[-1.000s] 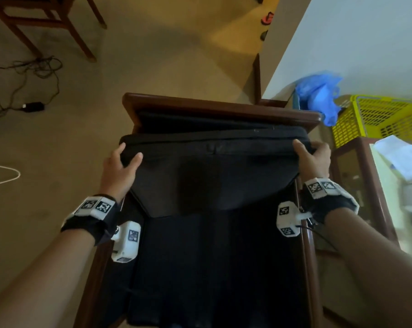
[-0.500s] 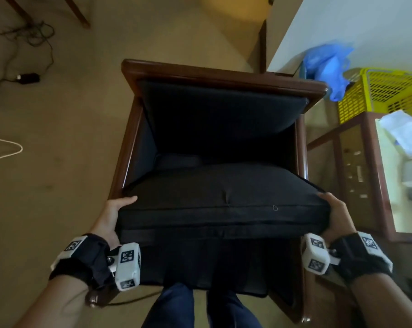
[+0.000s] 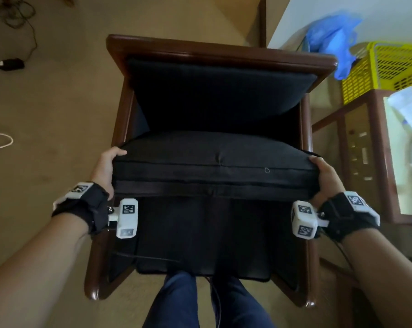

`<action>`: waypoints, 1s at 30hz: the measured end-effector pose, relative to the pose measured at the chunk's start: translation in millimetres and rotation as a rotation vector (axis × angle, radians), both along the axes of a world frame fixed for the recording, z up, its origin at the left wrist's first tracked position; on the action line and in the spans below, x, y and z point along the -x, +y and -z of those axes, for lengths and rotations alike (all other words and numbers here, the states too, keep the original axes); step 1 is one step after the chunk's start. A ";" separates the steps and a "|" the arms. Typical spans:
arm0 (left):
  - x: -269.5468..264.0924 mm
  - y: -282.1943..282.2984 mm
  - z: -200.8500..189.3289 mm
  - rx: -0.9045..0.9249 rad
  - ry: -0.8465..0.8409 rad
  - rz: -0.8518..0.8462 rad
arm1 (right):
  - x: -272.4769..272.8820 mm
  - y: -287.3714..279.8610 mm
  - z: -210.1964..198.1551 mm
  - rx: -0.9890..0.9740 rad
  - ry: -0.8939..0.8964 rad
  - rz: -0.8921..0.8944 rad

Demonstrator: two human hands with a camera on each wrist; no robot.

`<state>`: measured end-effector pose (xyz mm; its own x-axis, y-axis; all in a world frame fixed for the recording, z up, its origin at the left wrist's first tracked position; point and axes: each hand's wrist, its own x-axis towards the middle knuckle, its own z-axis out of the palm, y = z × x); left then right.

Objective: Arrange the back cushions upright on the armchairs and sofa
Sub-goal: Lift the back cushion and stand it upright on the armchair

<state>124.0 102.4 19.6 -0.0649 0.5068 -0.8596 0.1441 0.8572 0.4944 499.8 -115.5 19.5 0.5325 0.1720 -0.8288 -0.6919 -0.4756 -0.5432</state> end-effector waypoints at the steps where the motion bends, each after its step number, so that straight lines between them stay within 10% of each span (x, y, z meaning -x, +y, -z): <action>1: -4.6 6.9 -5.3 -0.005 -0.007 0.012 | -1.0 3.4 -2.9 0.004 -0.010 0.007; 14: -18.7 1.7 -55.9 -0.010 0.032 0.146 | -34.0 -24.1 2.7 0.216 -0.039 0.108; 22: -71.0 -26.3 -196.2 -0.723 0.128 0.330 | -47.8 -33.1 -48.7 0.076 -0.048 0.119; 27: -120.4 -46.4 -204.8 -0.806 0.414 0.794 | -9.8 1.4 -18.9 -0.041 -0.057 -0.159; 30: -112.4 -31.7 -200.2 -0.726 0.413 0.696 | 25.0 22.3 -38.0 -0.139 -0.199 -0.435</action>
